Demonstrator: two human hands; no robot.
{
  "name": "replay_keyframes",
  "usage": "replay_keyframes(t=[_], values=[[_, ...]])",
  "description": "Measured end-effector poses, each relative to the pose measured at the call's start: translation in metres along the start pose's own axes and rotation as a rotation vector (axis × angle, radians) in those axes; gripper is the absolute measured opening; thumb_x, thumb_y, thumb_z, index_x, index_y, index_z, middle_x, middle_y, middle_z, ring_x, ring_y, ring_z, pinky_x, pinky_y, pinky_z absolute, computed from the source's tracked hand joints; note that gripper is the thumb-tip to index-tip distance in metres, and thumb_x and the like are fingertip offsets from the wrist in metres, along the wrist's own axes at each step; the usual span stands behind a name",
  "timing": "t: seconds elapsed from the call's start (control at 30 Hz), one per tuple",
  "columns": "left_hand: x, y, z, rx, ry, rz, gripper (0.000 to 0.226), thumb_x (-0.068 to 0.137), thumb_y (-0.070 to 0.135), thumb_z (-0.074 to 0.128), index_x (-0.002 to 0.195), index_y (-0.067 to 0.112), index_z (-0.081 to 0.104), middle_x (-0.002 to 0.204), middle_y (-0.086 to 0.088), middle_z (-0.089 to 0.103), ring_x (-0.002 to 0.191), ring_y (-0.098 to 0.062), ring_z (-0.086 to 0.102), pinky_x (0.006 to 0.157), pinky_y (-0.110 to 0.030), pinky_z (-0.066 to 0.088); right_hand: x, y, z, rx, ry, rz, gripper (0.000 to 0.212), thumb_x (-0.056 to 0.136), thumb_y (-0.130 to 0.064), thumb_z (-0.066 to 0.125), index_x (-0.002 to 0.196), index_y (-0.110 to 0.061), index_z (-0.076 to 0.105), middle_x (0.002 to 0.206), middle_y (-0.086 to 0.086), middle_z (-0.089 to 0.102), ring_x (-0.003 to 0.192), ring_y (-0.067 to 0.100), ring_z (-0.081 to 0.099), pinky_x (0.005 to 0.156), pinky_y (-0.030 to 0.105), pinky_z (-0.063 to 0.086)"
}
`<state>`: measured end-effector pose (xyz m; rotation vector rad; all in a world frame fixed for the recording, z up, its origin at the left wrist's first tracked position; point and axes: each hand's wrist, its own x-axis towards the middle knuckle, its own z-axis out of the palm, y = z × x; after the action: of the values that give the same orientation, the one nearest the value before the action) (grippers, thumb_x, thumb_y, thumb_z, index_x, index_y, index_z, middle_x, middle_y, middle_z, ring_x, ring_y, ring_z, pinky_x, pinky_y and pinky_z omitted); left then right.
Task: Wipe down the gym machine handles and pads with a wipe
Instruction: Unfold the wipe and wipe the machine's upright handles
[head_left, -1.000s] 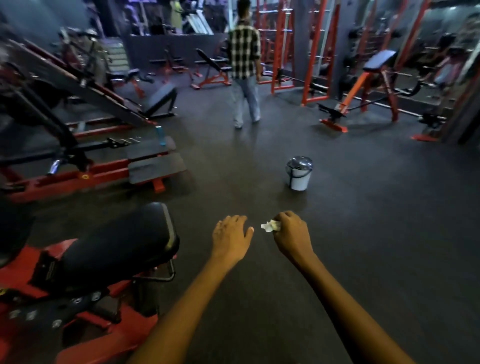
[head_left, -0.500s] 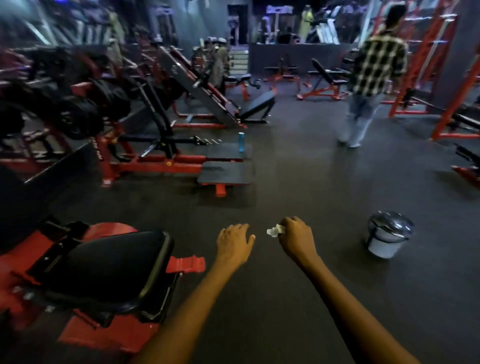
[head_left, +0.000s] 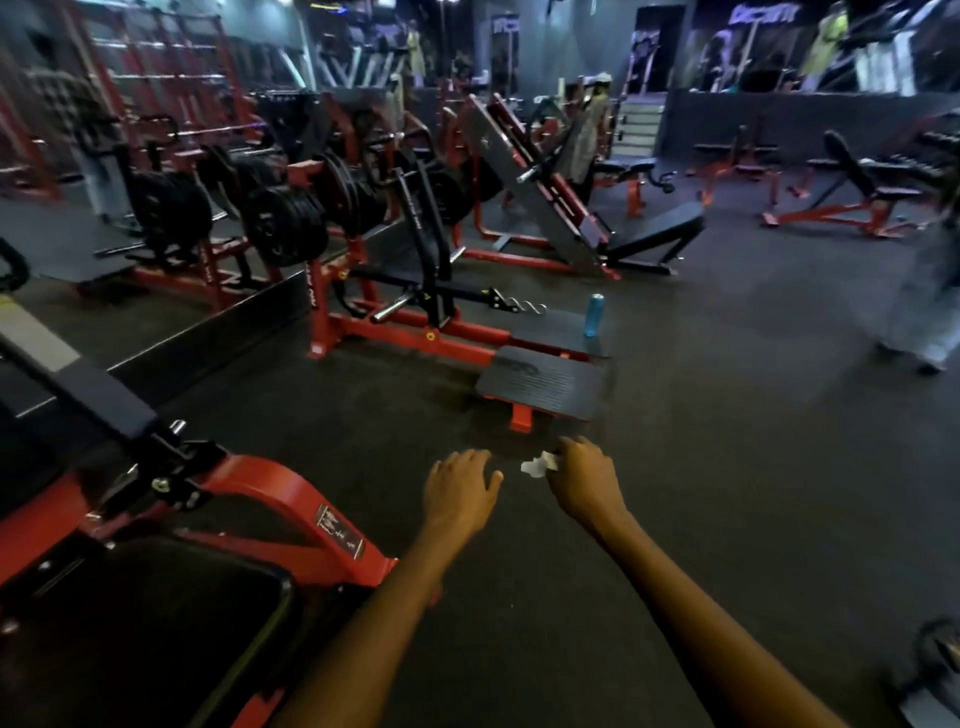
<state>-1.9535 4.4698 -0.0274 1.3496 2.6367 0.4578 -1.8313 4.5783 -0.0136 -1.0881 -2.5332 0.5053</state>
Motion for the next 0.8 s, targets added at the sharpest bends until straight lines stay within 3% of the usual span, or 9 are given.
replay_keyframes(t=[0.27,0.43,0.8], values=[[0.127,-0.022,-0.001,0.058,0.092,-0.199,0.045,0.101,0.038,0.043,0.142,0.019,0.043,0.145,0.000,0.047,0.133,-0.015,0.042,0.112,-0.033,0.032,0.171,0.005,0.045,0.091,-0.138,-0.237,0.017,0.088,-0.017,0.061,0.105,-0.019,0.060,0.111,0.003,0.059,0.097,0.014,0.056,0.089,0.036,0.049],[0.207,-0.025,-0.001,0.042,0.121,-0.372,0.046,0.101,0.038,0.044,0.143,0.019,0.041,0.146,-0.002,0.045,0.134,-0.016,0.042,0.111,-0.033,0.033,0.285,0.006,0.061,0.083,-0.259,-0.358,0.025,0.089,-0.013,0.059,0.114,-0.015,0.060,0.117,0.005,0.056,0.105,0.020,0.055,0.094,0.039,0.046],[0.348,-0.083,-0.016,0.046,0.269,-0.735,0.046,0.101,0.039,0.043,0.142,0.019,0.043,0.146,-0.002,0.046,0.134,-0.017,0.041,0.112,-0.034,0.031,0.483,-0.058,0.128,0.105,-0.402,-0.651,0.016,0.091,-0.017,0.056,0.105,-0.013,0.063,0.105,0.006,0.063,0.096,0.019,0.060,0.086,0.033,0.049]])
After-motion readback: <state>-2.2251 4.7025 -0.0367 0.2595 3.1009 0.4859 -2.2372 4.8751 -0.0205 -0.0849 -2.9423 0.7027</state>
